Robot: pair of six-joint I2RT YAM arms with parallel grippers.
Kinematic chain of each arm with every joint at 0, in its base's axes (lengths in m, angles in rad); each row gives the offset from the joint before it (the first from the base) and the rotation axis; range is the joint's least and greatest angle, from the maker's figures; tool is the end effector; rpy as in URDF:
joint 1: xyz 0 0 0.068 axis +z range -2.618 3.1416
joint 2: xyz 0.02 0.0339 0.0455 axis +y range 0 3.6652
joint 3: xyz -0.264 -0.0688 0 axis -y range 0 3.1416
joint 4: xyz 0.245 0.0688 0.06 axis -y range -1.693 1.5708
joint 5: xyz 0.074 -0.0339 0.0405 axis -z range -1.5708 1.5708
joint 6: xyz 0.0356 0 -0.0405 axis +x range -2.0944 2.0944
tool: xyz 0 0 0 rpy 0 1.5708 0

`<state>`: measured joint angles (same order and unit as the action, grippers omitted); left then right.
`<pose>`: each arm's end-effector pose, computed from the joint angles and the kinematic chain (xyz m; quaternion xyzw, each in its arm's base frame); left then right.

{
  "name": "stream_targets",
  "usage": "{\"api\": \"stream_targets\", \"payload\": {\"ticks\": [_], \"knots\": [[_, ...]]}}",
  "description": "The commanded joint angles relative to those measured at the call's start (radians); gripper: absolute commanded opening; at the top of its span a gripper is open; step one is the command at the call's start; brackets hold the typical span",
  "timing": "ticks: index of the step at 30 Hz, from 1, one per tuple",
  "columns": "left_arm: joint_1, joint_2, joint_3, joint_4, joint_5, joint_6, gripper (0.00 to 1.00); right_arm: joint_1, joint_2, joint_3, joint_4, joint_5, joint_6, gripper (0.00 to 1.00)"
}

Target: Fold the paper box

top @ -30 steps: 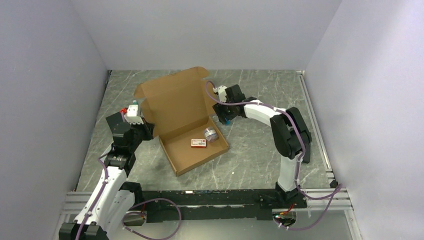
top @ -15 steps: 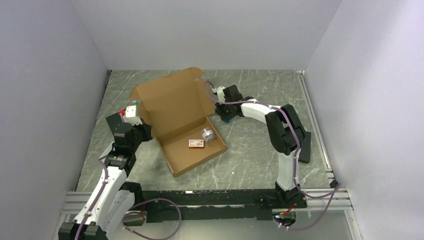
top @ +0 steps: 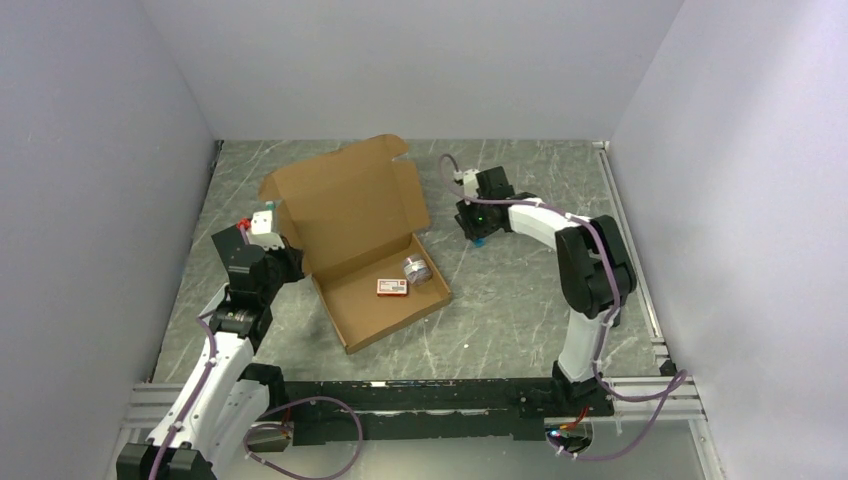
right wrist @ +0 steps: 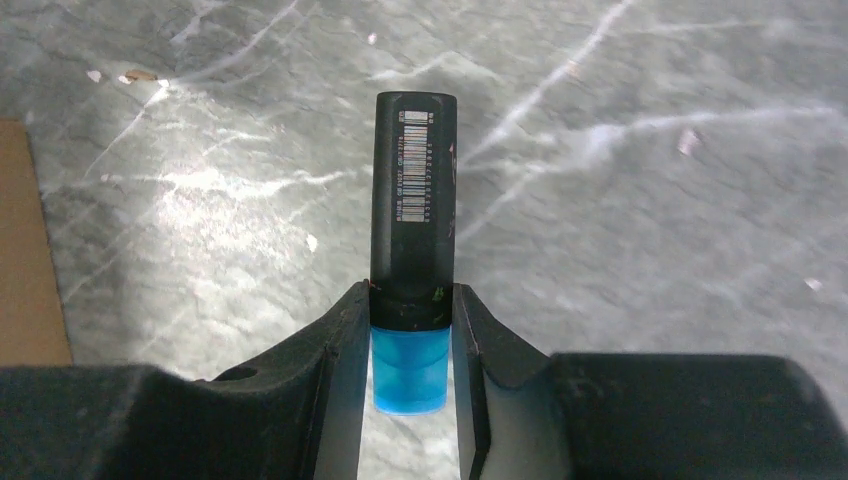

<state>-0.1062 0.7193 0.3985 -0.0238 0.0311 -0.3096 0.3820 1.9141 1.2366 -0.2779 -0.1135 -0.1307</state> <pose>0.1749 -0.0198 0.2301 -0.0741 0.8145 -0.1312 0.5603 0.3701 0.1530 0.1660 -0.2579 0.9161 0.0915 0.2932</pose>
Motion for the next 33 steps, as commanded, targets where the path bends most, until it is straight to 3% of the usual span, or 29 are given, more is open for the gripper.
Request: {"api": "stream_targets", "payload": {"ticks": [1,10,14,17,26,33], "knots": [[-0.006,0.012,0.011,0.073,0.039,-0.003,0.0,-0.05,-0.144,-0.04,0.033,-0.083,-0.014,0.1],[-0.006,0.052,0.004,0.121,0.116,-0.01,0.0,-0.066,-0.386,-0.167,0.084,-0.378,-0.09,0.09],[-0.006,0.082,0.007,0.148,0.173,-0.014,0.0,-0.052,-0.43,-0.181,0.066,-0.575,-0.135,0.09],[-0.006,0.111,0.011,0.169,0.212,-0.02,0.0,-0.003,-0.432,-0.16,0.016,-0.642,-0.193,0.09],[-0.006,0.239,0.01,0.295,0.291,-0.095,0.0,0.29,-0.315,-0.084,-0.114,-0.514,-0.334,0.1],[-0.01,0.346,0.013,0.416,0.322,-0.147,0.0,0.421,-0.2,-0.051,-0.137,-0.368,-0.36,0.11]]}}
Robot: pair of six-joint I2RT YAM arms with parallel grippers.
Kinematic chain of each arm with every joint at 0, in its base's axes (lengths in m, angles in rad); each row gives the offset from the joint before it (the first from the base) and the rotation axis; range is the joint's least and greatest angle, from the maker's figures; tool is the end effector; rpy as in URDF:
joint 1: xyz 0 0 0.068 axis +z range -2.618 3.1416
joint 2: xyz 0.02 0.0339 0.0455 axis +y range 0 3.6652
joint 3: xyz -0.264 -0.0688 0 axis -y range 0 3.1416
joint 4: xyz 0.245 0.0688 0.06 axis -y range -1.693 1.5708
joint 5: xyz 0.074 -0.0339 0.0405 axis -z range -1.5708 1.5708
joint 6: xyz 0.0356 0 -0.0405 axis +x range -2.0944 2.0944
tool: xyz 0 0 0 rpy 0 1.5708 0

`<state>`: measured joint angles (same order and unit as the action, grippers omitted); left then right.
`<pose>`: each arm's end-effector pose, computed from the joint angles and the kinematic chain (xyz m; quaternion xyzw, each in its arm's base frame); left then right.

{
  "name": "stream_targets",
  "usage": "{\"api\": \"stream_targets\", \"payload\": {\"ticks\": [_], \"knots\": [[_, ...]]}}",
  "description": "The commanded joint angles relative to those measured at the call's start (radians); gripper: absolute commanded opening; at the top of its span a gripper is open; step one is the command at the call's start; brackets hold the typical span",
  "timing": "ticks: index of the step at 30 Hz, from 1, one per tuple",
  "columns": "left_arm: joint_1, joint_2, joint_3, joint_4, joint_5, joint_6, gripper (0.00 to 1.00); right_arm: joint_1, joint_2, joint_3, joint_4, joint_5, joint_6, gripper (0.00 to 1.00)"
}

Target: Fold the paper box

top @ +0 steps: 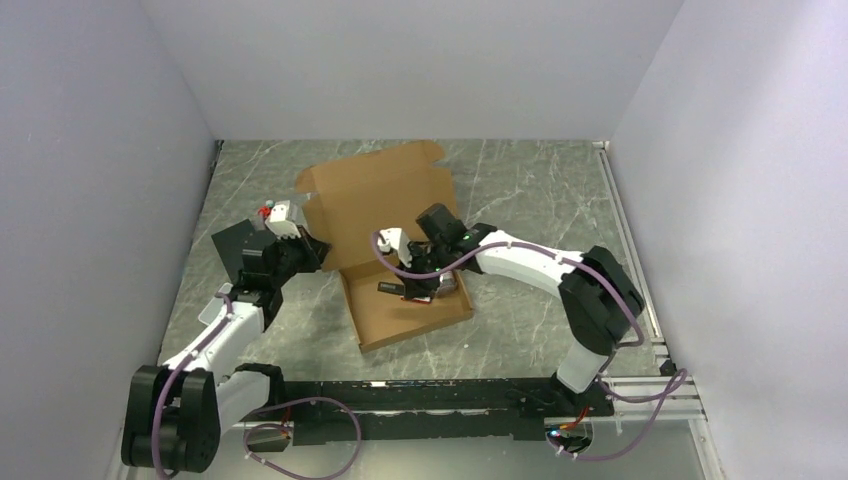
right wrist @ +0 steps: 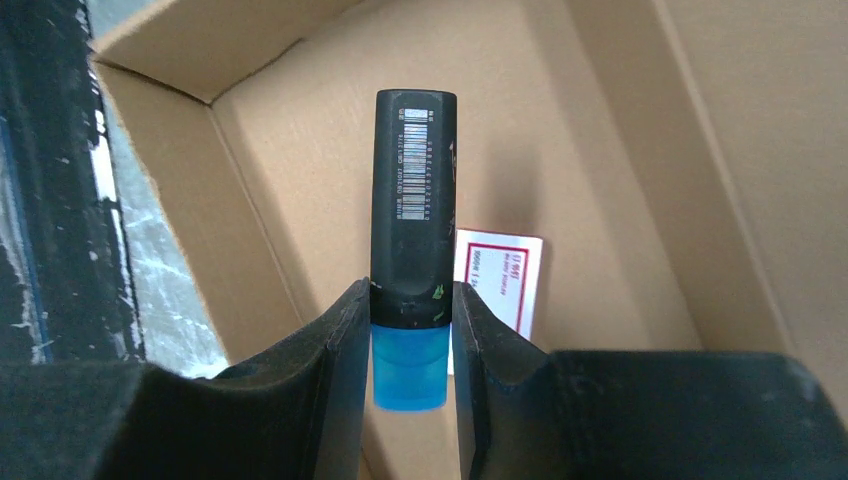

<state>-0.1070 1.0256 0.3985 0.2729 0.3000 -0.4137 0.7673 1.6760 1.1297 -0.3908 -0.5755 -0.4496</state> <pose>0.2156 -0.0337 0.2066 -0.0395 0.8149 -0.2640 0.5144 0.2383 0.2567 0.2163 -0.5934 0.6971 0.3135 0.2523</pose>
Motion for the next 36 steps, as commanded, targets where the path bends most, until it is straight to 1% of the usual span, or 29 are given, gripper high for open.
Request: {"api": "stream_targets", "payload": {"ticks": [1,3,5,11,14,16,19,22,24,26,29,30,31,32,34,36], "knots": [[-0.01,0.057,0.017,0.13,0.055,-0.046,0.0,0.048,0.055,0.06,-0.027,0.11,-0.042,0.12],[-0.011,0.079,0.024,0.145,0.059,-0.049,0.0,0.065,0.073,0.062,-0.03,0.127,-0.048,0.13],[-0.011,0.1,0.035,0.157,0.066,-0.052,0.0,0.076,0.083,0.063,-0.032,0.137,-0.049,0.19],[-0.011,0.132,0.053,0.166,0.075,-0.054,0.0,0.082,0.101,0.08,-0.057,0.146,-0.058,0.43],[-0.011,0.126,0.056,0.146,0.066,-0.051,0.06,0.075,0.082,0.086,-0.075,0.153,-0.07,0.55],[-0.011,0.117,0.057,0.134,0.06,-0.048,0.12,0.058,0.063,0.093,-0.094,0.133,-0.082,0.61],[-0.011,0.101,0.062,0.107,0.054,-0.049,0.19,0.004,0.029,0.111,-0.154,0.056,-0.134,0.65],[-0.01,0.075,0.073,0.068,0.037,-0.049,0.28,-0.069,-0.022,0.125,-0.257,-0.1,-0.216,0.66],[-0.01,0.052,0.081,0.027,0.016,-0.048,0.35,-0.137,-0.066,0.117,-0.279,-0.191,-0.244,0.66],[-0.01,0.021,0.089,-0.029,-0.027,-0.056,0.44,-0.204,-0.112,0.1,-0.274,-0.251,-0.247,0.66],[-0.004,-0.035,0.121,-0.144,-0.098,-0.055,0.62,-0.291,-0.179,0.066,-0.235,-0.279,-0.217,0.67],[-0.001,-0.055,0.141,-0.226,-0.128,-0.052,0.72,-0.317,-0.199,0.053,-0.215,-0.288,-0.205,0.68],[0.004,-0.066,0.168,-0.288,-0.159,-0.048,0.81,-0.344,-0.215,0.041,-0.196,-0.299,-0.186,0.68],[0.013,-0.073,0.198,-0.354,-0.18,-0.041,0.86,-0.368,-0.23,0.028,-0.174,-0.307,-0.166,0.69],[0.062,-0.065,0.264,-0.447,-0.163,-0.009,0.89,-0.407,-0.248,0.01,-0.146,-0.323,-0.147,0.69],[0.134,-0.01,0.335,-0.524,-0.087,0.016,0.9,-0.418,-0.254,0.004,-0.135,-0.321,-0.135,0.69]]}}
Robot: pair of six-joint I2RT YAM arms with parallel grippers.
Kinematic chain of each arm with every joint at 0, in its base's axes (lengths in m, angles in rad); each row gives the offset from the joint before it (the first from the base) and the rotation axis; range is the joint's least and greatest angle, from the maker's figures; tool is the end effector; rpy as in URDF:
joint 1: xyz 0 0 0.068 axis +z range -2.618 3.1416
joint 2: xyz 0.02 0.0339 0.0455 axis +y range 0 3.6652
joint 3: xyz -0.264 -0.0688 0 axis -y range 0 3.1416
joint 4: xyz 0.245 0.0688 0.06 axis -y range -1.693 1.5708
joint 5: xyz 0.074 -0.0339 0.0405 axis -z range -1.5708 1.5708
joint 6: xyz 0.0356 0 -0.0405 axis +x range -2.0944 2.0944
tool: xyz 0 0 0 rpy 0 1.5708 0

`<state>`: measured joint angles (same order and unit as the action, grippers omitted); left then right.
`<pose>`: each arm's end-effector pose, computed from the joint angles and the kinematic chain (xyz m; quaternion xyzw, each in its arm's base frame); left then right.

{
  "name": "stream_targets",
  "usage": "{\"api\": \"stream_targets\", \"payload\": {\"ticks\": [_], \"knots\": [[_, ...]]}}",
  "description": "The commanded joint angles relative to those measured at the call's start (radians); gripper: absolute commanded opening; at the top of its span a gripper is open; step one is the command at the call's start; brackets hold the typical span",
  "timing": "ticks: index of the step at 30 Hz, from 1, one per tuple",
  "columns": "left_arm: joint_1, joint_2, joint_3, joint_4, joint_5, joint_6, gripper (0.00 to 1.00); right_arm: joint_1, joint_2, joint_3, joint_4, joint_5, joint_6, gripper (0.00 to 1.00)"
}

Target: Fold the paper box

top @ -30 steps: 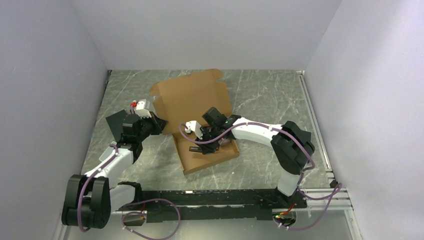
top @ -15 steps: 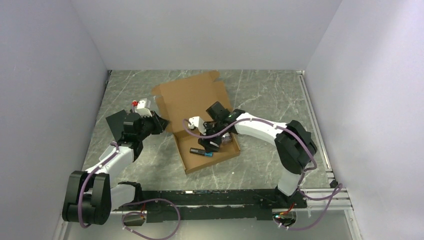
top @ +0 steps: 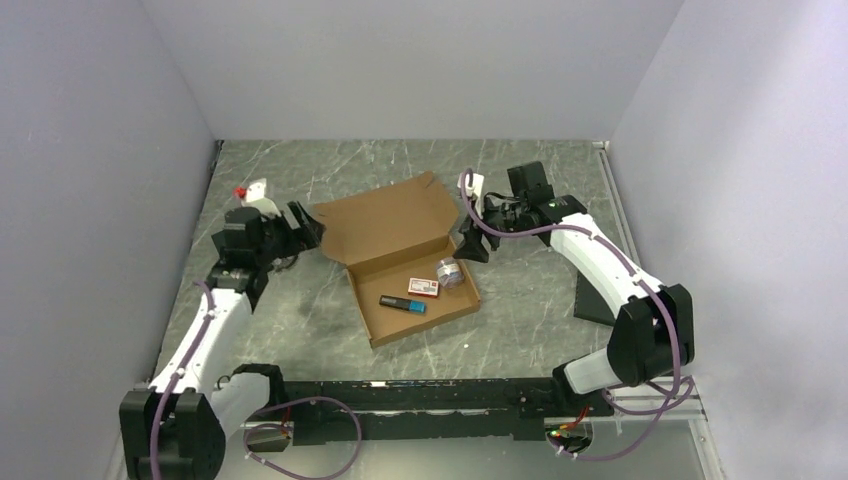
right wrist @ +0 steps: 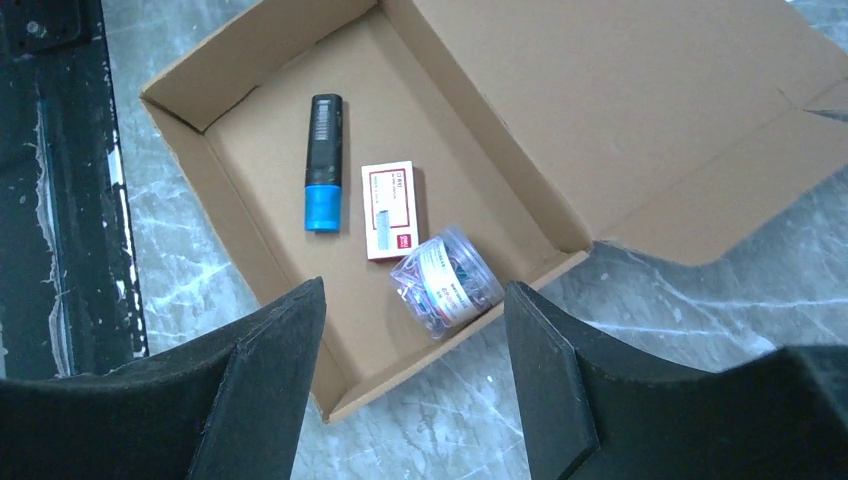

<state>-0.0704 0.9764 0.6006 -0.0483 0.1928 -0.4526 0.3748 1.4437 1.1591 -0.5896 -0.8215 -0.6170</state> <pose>0.2203 -0.0224 0.2533 -0.1076 0.8309 -0.2177 0.5007 0.2711 0.1347 0.2888 -0.5299 0.6931 0.3348 0.3560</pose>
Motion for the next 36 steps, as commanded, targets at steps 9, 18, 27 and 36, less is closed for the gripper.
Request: {"api": "stream_targets", "payload": {"ticks": [9,18,27,36], "knots": [[0.317,0.494,0.562,-0.47,0.294,0.198,0.92,-0.033,-0.025,-0.032,0.085,-0.039,0.056,0.7],[0.317,0.842,0.851,-0.594,-0.001,0.216,0.69,-0.048,0.009,-0.029,0.088,0.004,0.068,0.7],[0.293,1.076,1.08,-0.663,-0.098,0.267,0.52,-0.054,0.037,-0.026,0.086,0.013,0.067,0.69],[0.261,1.261,1.254,-0.719,-0.161,0.318,0.45,-0.057,0.052,-0.024,0.08,0.019,0.063,0.7]]}}
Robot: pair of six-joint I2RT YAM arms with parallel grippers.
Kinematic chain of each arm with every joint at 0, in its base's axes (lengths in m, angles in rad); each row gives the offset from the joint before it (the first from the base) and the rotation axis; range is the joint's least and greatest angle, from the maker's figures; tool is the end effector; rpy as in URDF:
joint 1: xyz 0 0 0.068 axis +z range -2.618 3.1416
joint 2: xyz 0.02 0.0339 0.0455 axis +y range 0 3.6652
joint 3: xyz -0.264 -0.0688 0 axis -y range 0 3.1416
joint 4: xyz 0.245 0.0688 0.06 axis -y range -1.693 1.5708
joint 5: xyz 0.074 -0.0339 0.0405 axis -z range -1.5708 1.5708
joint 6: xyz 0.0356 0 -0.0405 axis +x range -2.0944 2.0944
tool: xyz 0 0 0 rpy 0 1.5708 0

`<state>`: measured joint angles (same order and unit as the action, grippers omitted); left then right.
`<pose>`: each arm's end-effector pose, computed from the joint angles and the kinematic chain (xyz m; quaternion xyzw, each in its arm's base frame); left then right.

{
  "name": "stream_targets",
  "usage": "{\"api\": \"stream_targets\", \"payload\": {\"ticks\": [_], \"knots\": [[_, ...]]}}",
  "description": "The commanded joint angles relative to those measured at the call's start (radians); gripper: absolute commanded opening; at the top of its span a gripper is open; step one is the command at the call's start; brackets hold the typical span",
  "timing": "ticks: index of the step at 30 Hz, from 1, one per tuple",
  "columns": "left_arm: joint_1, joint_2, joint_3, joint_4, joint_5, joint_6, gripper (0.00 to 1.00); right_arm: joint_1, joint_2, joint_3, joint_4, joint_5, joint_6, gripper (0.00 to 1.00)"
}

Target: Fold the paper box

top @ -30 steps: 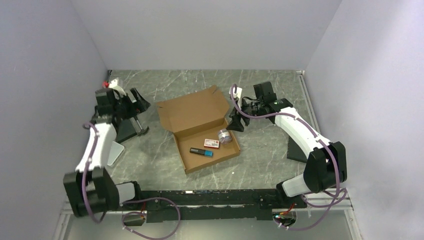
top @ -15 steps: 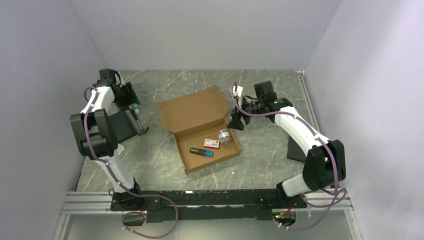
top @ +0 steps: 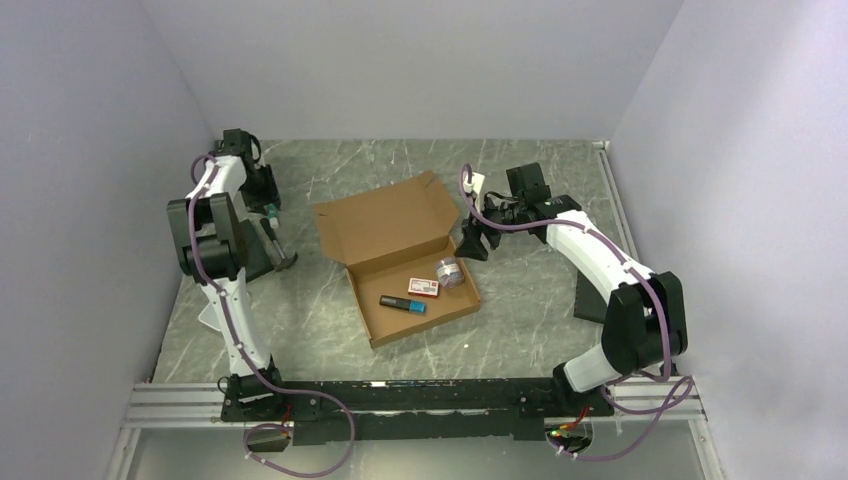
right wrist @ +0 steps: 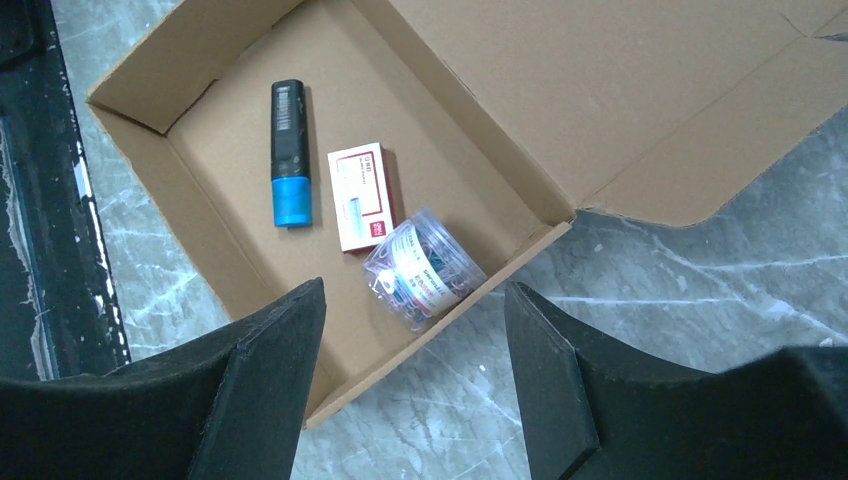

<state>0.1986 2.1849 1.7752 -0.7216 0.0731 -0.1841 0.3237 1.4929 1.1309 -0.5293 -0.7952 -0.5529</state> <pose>0.4587 0.0897 0.1876 -0.1777 0.9590 -0.0341 0.2181 0.2877 0.1233 0.2691 -0.4858 0.7324 0.3275 0.3470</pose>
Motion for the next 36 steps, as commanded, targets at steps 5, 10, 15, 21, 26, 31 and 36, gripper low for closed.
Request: {"api": "stream_targets", "payload": {"ticks": [5,10,15,21,26,31,36], "knots": [[-0.023,0.098,0.127,-0.063,-0.033,0.062,0.37,-0.006,0.015,0.009,0.012,-0.007,-0.005,0.69],[-0.039,0.131,0.158,-0.081,-0.03,0.07,0.34,-0.006,0.021,0.01,0.009,-0.004,-0.007,0.69],[-0.051,0.126,0.131,-0.073,-0.031,0.073,0.2,-0.008,0.022,0.01,0.006,-0.003,-0.01,0.69],[-0.053,-0.018,-0.015,0.01,0.031,0.048,0.04,-0.009,0.018,0.012,0.003,-0.003,-0.013,0.69],[-0.053,-0.235,-0.211,0.129,0.124,0.021,0.0,-0.011,0.019,0.013,0.004,-0.026,-0.004,0.69],[-0.054,-0.462,-0.417,0.248,0.242,-0.045,0.0,-0.011,0.025,0.02,-0.007,-0.032,-0.009,0.69],[-0.053,-0.686,-0.655,0.377,0.399,-0.121,0.0,-0.012,0.023,0.018,-0.006,-0.036,-0.006,0.7]]}}
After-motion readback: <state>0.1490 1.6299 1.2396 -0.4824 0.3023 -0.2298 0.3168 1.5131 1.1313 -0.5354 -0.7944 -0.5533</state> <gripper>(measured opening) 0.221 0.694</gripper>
